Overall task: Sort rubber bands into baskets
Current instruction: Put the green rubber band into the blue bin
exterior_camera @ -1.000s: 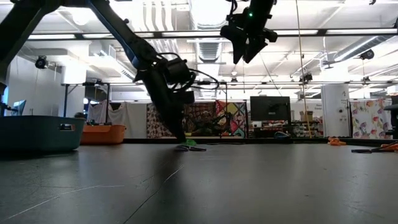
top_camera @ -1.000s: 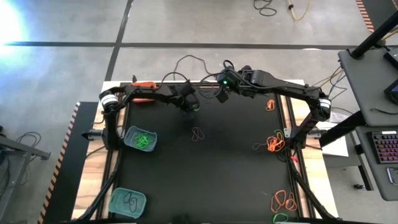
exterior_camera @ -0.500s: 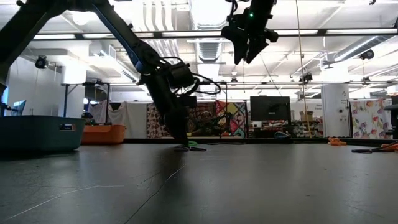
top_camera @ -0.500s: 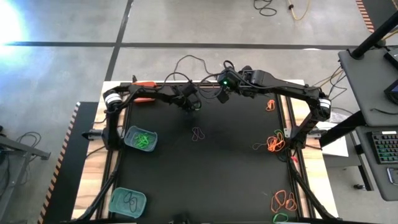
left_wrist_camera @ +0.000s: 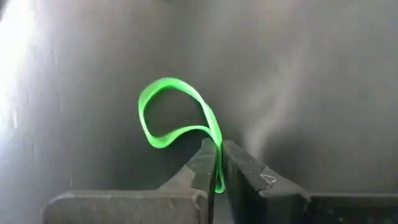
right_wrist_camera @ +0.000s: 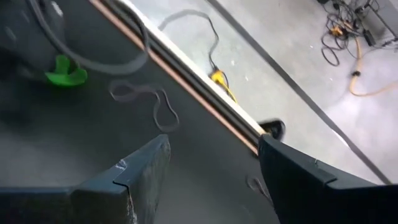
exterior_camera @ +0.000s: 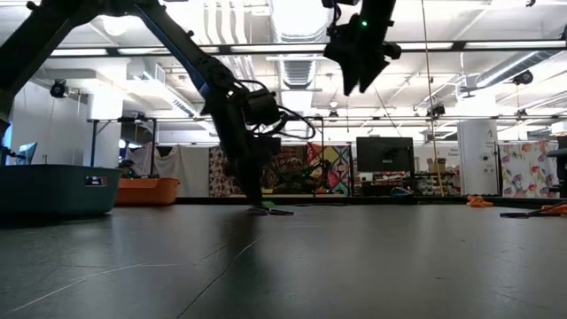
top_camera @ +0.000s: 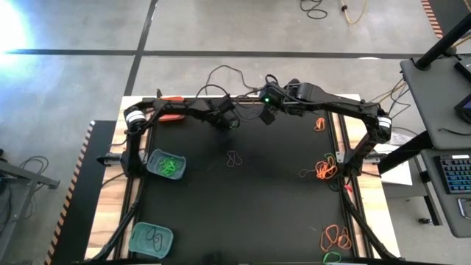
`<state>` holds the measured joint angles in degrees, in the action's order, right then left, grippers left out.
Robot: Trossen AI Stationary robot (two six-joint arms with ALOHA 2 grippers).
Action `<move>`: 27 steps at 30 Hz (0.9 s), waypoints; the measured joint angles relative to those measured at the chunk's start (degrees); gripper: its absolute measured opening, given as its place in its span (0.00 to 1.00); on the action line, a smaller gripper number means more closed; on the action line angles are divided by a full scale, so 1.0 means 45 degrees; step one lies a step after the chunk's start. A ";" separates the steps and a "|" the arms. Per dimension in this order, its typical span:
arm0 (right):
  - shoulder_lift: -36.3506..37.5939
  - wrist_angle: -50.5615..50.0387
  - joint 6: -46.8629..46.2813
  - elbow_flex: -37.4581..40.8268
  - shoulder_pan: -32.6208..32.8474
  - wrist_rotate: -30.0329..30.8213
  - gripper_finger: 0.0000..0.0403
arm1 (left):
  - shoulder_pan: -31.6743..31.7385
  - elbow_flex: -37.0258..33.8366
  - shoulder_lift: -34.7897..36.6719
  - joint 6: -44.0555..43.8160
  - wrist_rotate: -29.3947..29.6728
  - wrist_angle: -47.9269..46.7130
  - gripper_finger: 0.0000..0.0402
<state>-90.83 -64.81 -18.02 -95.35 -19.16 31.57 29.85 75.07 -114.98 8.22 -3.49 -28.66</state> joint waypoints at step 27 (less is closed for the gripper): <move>0.0343 -0.1148 -0.1845 0.7510 0.0029 -0.4854 0.59 | -0.3874 -0.3315 0.8895 -0.9268 -0.0400 -0.6877 0.00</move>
<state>-89.28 -69.98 -26.32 -61.55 -19.03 9.73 12.41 60.15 -74.96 -33.49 -5.29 -59.60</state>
